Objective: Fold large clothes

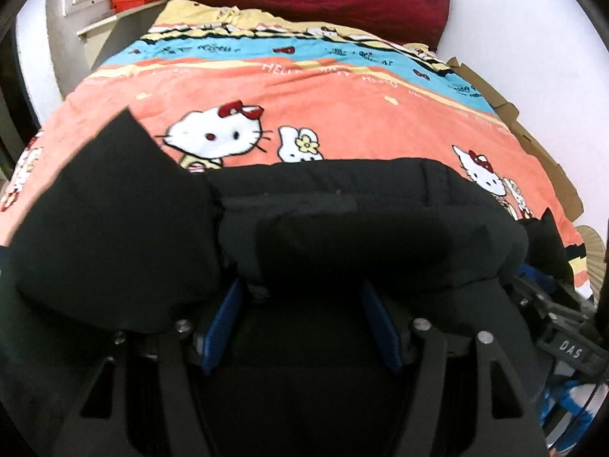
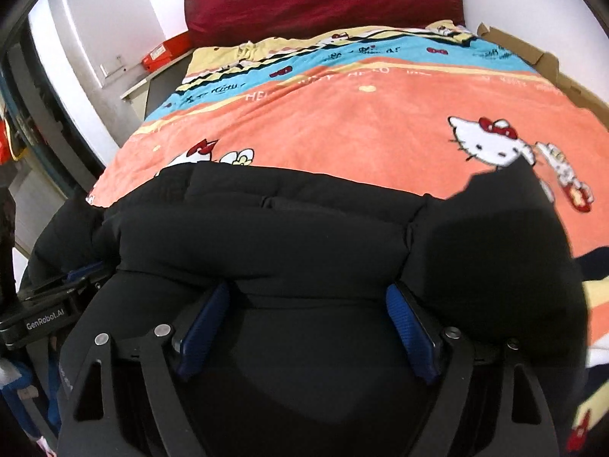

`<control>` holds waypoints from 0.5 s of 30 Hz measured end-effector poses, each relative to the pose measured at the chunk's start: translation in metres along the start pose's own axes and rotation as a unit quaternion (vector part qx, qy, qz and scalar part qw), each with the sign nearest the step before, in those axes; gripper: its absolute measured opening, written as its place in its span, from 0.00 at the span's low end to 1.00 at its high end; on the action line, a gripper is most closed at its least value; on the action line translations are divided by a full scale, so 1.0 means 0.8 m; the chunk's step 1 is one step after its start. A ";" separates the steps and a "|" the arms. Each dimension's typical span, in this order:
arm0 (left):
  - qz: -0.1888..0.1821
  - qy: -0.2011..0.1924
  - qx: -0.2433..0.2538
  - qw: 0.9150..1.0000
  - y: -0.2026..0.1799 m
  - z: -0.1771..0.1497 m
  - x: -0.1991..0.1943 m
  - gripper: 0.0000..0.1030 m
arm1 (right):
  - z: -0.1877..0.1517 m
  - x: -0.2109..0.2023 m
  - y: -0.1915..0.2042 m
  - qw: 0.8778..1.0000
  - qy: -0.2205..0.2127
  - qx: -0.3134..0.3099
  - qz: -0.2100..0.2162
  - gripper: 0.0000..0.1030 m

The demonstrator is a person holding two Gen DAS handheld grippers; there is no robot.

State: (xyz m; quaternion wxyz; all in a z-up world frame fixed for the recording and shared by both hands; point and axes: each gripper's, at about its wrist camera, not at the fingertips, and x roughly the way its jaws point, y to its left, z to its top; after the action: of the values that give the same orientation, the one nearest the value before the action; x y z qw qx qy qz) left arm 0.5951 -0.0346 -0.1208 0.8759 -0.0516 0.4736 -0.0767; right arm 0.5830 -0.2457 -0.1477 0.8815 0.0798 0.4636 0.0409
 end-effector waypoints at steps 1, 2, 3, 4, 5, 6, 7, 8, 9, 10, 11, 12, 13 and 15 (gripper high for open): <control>0.012 -0.013 0.006 1.000 0.000 -0.006 -0.014 0.62 | -0.001 -0.013 0.005 1.000 -0.006 -0.010 -0.004 0.80; 0.027 -0.023 0.015 0.999 0.000 -0.011 -0.026 0.62 | -0.001 -0.024 0.007 1.000 -0.014 -0.017 -0.008 0.80; 0.046 -0.036 0.023 0.998 0.000 -0.019 -0.039 0.62 | -0.006 -0.040 0.009 0.999 -0.029 -0.026 -0.017 0.80; 0.057 -0.047 0.026 0.997 0.002 -0.026 -0.051 0.62 | -0.013 -0.059 0.008 0.998 -0.046 -0.029 -0.022 0.80; 0.067 -0.059 0.024 0.996 0.007 -0.035 -0.064 0.62 | -0.022 -0.075 0.004 0.998 -0.058 -0.026 -0.015 0.80; 0.074 -0.064 0.023 0.995 0.010 -0.040 -0.070 0.62 | -0.030 -0.086 -0.001 0.998 -0.064 -0.024 -0.010 0.80; 0.081 -0.070 0.021 0.994 0.015 -0.048 -0.076 0.62 | -0.037 -0.091 -0.004 0.997 -0.066 -0.025 -0.009 0.80; 0.085 -0.074 0.022 0.993 0.019 -0.053 -0.078 0.62 | -0.046 -0.094 -0.009 0.998 -0.063 -0.028 -0.012 0.80; 0.093 -0.079 0.026 0.992 0.022 -0.060 -0.078 0.62 | -0.051 -0.092 -0.013 0.998 -0.059 -0.028 -0.015 0.80; 0.096 -0.083 0.030 0.991 0.025 -0.066 -0.078 0.62 | -0.060 -0.086 -0.023 0.998 -0.050 -0.021 -0.015 0.80; 0.097 -0.088 0.032 0.991 0.026 -0.072 -0.078 0.62 | -0.065 -0.082 -0.030 0.999 -0.047 -0.010 -0.012 0.80; 0.098 -0.092 0.034 0.990 0.027 -0.075 -0.077 0.62 | -0.071 -0.077 -0.038 0.999 -0.047 0.001 -0.006 0.80; 0.098 -0.097 0.037 0.990 0.027 -0.080 -0.076 0.62 | -0.075 -0.072 -0.043 0.999 -0.048 0.007 -0.001 0.80; 0.099 -0.108 0.044 0.988 0.025 -0.088 -0.075 0.62 | -0.085 -0.065 -0.047 0.998 -0.054 0.009 0.007 0.80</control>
State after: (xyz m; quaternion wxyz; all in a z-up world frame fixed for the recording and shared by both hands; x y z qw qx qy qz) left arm 0.5055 -0.0055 -0.1129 0.9265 0.0261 0.3755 -0.0038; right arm 0.4975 -0.2836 -0.1504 0.9041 0.0935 0.4153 0.0384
